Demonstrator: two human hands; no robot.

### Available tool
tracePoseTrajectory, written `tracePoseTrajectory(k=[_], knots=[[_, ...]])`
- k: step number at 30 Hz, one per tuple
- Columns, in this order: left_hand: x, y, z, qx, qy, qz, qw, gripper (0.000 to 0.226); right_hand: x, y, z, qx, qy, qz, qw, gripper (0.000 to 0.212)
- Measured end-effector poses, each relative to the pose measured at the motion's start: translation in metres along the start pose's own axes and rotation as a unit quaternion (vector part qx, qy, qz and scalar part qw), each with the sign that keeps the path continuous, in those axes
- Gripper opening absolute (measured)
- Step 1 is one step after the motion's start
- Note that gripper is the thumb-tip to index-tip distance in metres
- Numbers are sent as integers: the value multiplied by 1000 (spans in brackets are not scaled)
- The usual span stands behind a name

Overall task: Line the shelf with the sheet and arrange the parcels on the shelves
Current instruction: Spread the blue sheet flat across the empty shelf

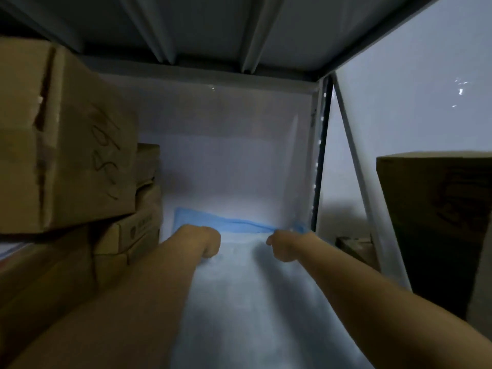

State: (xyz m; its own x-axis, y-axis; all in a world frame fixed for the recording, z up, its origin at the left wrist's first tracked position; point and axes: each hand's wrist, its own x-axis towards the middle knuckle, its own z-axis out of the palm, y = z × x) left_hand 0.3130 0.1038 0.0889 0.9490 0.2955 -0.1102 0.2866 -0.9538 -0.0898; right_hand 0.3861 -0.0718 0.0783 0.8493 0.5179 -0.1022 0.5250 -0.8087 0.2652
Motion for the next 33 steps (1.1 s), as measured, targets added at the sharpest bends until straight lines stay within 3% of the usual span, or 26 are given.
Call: tracePoseTrajectory(k=[4, 7, 11, 14, 19, 23, 28, 33], knots=[[47, -5, 19, -1, 70, 30, 997, 32, 42, 15, 17, -59, -17, 1, 998, 36], [66, -10, 26, -34, 118, 62, 991, 49, 58, 21, 26, -47, 13, 18, 999, 43], [85, -23, 48, -43, 67, 89, 993, 84, 70, 24, 36, -43, 40, 39, 998, 39], [93, -31, 59, -36, -4, 62, 997, 112, 74, 27, 43, -45, 5, 49, 998, 39], [97, -36, 52, -71, -57, 41, 995, 148, 85, 27, 43, -31, -47, 61, 997, 37], [101, -41, 47, -84, -80, 9, 993, 128, 86, 25, 45, -41, -46, 29, 998, 37], [100, -41, 53, -81, -98, -18, 992, 117, 92, 21, 66, -110, 14, 57, 992, 37], [75, -31, 51, -39, -13, -27, 999, 107, 68, 20, 51, 12, -14, 55, 998, 50]])
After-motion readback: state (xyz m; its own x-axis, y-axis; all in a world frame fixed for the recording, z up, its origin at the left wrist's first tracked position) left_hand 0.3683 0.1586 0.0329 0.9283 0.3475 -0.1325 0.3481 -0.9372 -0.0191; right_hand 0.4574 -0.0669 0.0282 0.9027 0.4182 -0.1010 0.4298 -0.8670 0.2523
